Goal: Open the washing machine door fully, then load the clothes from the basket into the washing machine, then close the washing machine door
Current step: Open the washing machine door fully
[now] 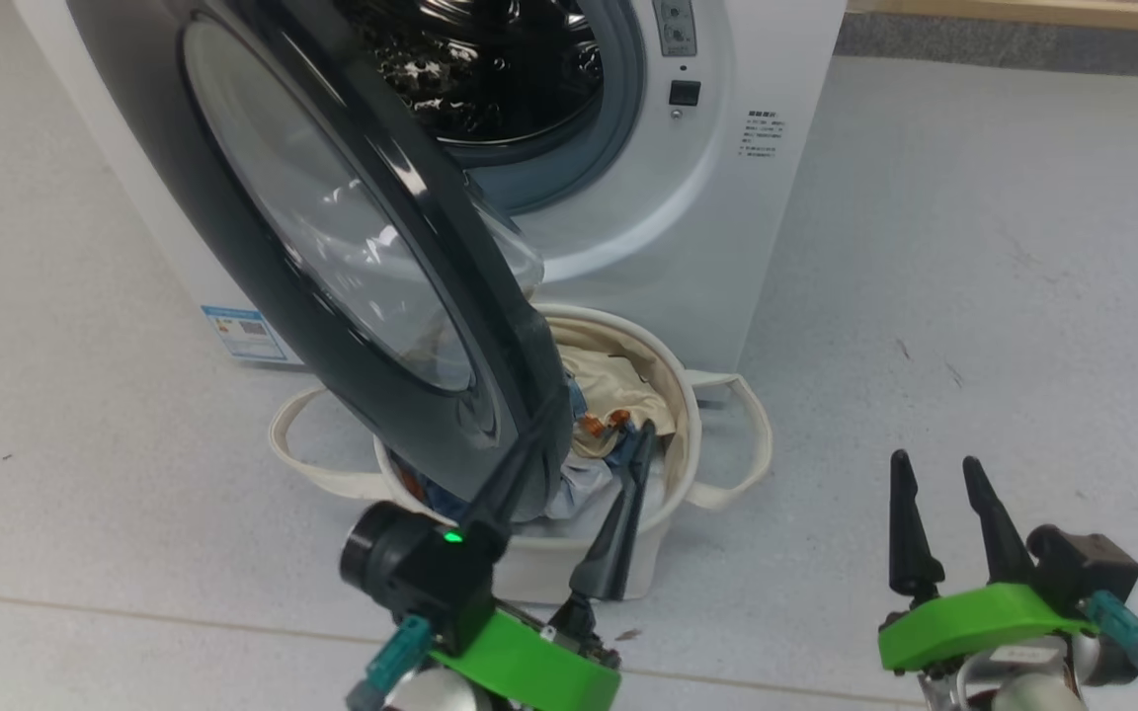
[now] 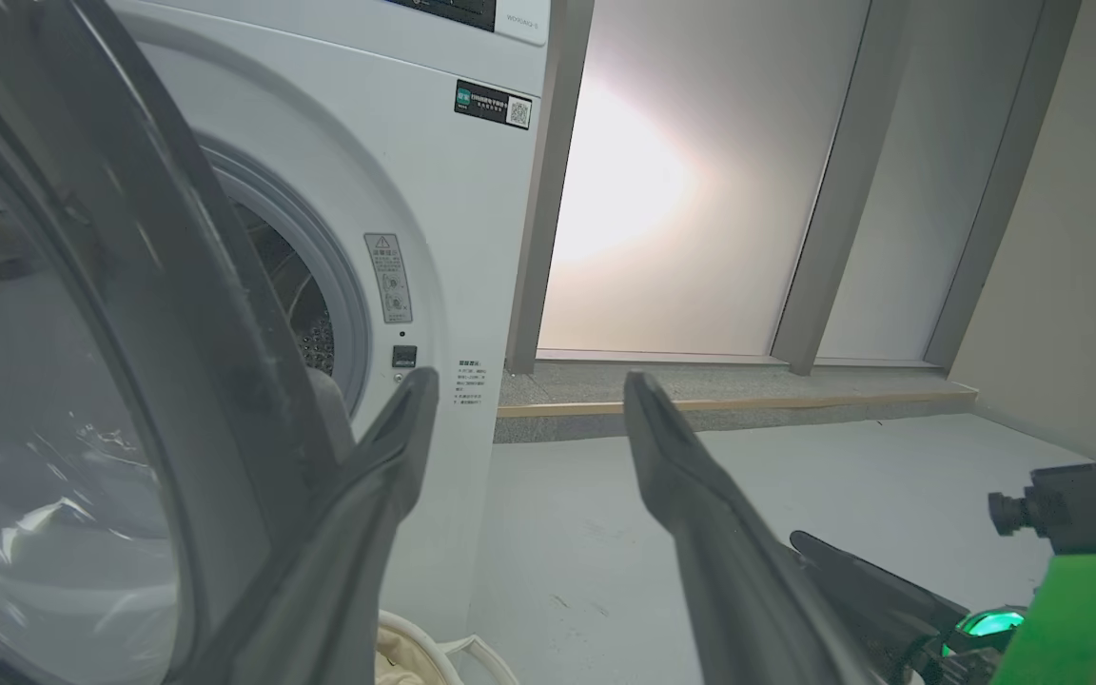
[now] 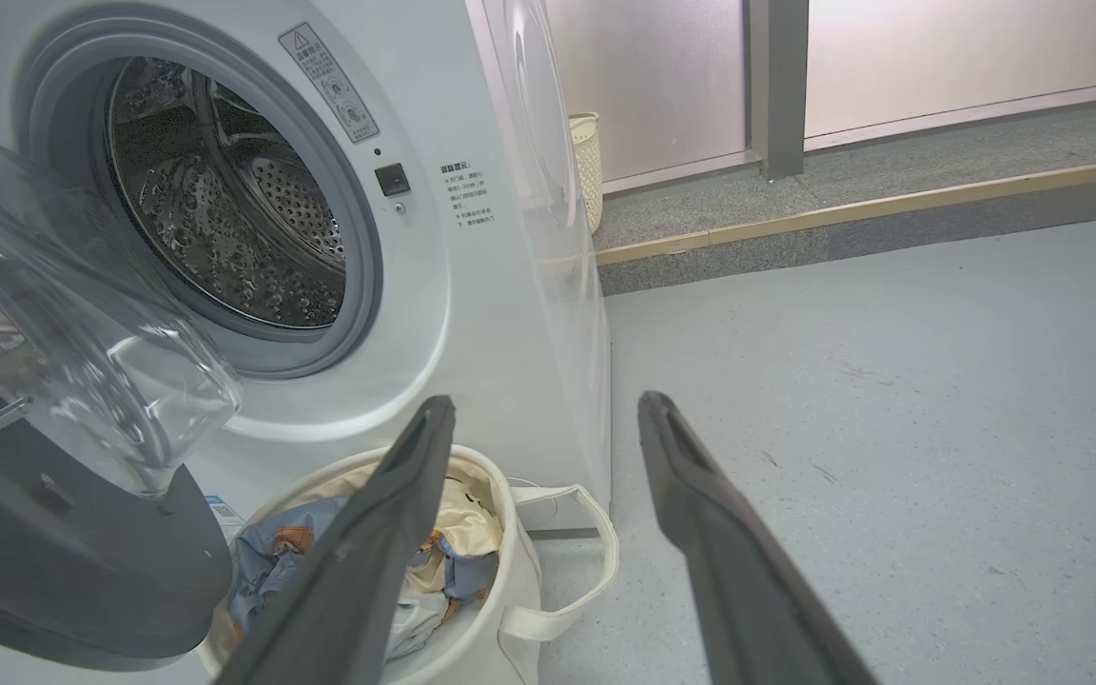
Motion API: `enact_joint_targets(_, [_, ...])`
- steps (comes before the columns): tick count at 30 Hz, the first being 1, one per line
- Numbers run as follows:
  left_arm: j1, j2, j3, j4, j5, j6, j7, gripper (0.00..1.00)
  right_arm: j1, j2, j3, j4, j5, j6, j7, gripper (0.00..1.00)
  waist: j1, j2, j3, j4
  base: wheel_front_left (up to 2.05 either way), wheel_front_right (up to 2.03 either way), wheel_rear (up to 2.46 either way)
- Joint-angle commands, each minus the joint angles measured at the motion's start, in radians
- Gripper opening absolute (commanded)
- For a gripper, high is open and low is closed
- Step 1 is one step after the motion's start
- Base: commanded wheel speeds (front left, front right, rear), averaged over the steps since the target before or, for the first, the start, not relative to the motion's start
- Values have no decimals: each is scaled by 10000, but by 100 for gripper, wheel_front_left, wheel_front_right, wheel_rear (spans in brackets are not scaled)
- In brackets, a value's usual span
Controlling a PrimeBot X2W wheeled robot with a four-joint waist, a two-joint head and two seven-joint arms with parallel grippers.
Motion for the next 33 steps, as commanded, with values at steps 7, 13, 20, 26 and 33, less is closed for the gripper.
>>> enact_joint_targets(7, [-1398, 51, -721, 1314, -206, 145, -59, 0, -735, 92, 58, 22, 114, 44, -124, 100, 1, -1, 304, -310, 0, 0, 0])
enact_joint_targets(13, [-2489, 51, -898, 2855, -1246, 923, -59, 0, -911, 104, 135, 219, 348, 44, -124, 100, 0, -1, 381, -557, 0, 0, 0])
enact_joint_targets(20, [-3161, 51, -817, 3992, -1835, 1670, -59, 0, -966, 106, 242, 367, 557, 44, -124, 100, 0, -1, 442, -644, 0, 0, 0])
enact_joint_targets(26, [-3323, 51, -876, 4516, -2028, 1993, -59, 0, -945, 107, 190, 442, 634, 44, -124, 100, 0, -1, 390, -451, 0, 0, 0])
enact_joint_targets(33, [-2964, 51, -898, 4343, -2072, 2159, -59, 0, -812, 108, 244, 541, 616, 44, -124, 100, 0, -1, 235, 271, 0, 0, 0])
